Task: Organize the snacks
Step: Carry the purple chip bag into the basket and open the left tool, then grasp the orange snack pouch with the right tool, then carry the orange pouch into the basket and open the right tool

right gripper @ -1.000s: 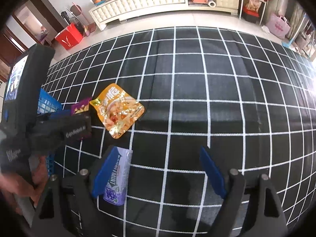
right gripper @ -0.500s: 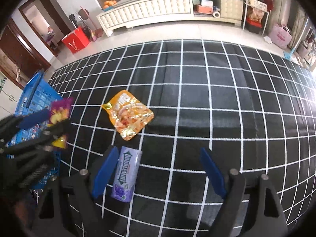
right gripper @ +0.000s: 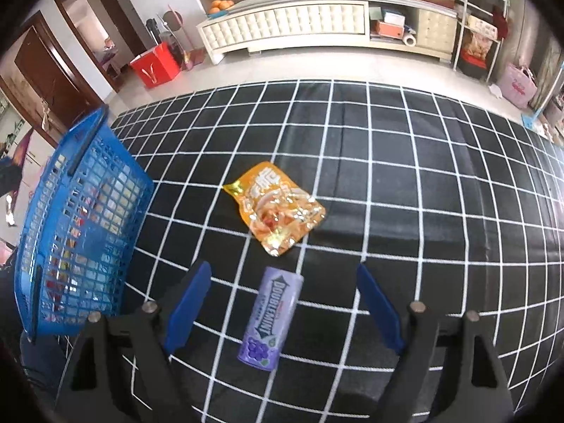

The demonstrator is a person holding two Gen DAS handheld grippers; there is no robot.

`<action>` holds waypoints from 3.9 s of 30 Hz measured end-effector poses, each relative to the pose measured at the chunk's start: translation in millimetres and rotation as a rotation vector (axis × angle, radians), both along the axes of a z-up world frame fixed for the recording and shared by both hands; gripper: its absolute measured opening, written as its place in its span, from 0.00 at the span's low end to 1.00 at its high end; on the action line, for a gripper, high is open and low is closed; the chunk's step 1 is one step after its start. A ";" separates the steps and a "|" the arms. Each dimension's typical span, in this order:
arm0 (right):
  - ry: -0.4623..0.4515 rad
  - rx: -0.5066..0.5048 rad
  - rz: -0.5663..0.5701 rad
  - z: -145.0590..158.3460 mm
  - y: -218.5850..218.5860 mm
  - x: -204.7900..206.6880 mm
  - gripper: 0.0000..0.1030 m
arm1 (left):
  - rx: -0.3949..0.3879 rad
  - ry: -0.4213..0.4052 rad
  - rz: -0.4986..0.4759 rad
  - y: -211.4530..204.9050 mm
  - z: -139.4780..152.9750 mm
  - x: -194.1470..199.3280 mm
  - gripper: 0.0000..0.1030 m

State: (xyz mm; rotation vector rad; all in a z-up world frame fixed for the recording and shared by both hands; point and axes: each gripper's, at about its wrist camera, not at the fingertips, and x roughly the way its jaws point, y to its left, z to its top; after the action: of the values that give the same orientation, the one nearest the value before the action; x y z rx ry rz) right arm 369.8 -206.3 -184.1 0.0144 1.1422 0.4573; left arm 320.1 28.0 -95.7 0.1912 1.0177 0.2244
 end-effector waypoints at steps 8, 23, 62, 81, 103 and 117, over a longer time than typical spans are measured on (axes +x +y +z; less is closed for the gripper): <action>0.013 -0.050 0.083 -6.1 19.8 10.7 0.85 | -0.031 0.049 0.078 59.6 -17.0 0.6 0.46; 0.068 -0.181 0.133 -35.4 58.2 48.9 0.85 | -0.007 0.183 0.064 103.8 -82.9 33.3 0.46; -0.155 -0.158 0.187 16.3 78.1 8.6 0.05 | -0.075 0.080 0.024 106.6 -56.1 6.5 0.54; -0.328 -0.064 0.266 150.8 140.2 -73.6 0.05 | -0.155 -0.071 0.016 137.9 19.4 -82.5 0.56; -0.181 -0.093 0.389 98.3 267.3 -73.0 0.05 | -0.212 -0.073 0.034 205.0 3.9 -90.9 0.57; -0.058 -0.171 0.369 53.7 297.1 -51.6 0.06 | -0.240 -0.056 0.058 224.7 -10.7 -82.2 0.57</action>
State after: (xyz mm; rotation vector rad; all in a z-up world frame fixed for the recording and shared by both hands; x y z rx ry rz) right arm 318.2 90.8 -130.4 -0.3615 1.1262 0.6799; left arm 237.9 252.7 -106.5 -0.0623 0.9866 0.1579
